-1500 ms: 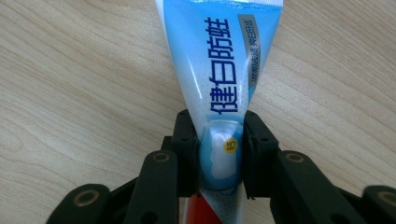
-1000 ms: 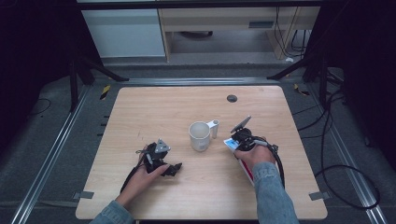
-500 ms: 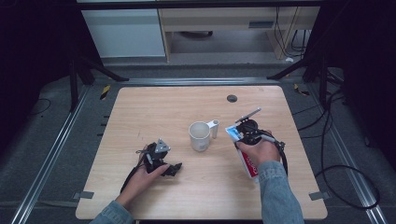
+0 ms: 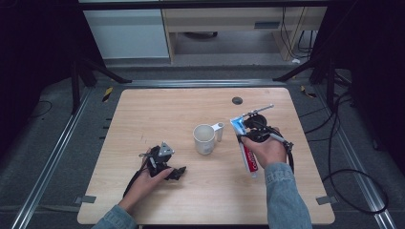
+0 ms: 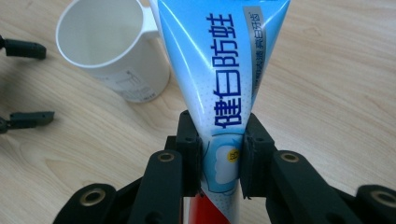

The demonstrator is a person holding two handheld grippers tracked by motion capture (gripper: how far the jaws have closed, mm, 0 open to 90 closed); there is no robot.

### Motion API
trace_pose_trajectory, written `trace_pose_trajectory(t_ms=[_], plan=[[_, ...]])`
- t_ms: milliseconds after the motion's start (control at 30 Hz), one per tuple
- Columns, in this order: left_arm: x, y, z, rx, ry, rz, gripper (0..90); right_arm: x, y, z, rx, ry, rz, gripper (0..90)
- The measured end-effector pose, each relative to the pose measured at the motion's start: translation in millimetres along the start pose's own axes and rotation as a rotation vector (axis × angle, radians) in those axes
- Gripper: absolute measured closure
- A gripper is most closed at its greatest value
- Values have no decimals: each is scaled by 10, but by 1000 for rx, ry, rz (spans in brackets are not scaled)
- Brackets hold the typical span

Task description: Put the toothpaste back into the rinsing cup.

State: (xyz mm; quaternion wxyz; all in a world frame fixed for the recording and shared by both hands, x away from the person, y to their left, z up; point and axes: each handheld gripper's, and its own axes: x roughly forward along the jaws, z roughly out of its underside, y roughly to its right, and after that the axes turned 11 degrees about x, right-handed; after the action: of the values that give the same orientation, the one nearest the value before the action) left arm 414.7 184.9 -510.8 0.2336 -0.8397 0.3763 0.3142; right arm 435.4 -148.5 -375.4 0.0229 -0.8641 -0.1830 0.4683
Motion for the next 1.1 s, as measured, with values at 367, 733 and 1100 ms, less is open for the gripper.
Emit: trace_pose_trajectory(t_ms=[367, 733, 1100], plan=[[0, 0, 0, 0, 0, 0, 0, -51, -10, -66, 12, 104, -1, 729], [0, 0, 0, 0, 0, 0, 0, -110, -89, -118, 28, 226, 0, 729], [0, 0, 0, 0, 0, 0, 0, -140, -234, -231, 27, 325, -10, 728]])
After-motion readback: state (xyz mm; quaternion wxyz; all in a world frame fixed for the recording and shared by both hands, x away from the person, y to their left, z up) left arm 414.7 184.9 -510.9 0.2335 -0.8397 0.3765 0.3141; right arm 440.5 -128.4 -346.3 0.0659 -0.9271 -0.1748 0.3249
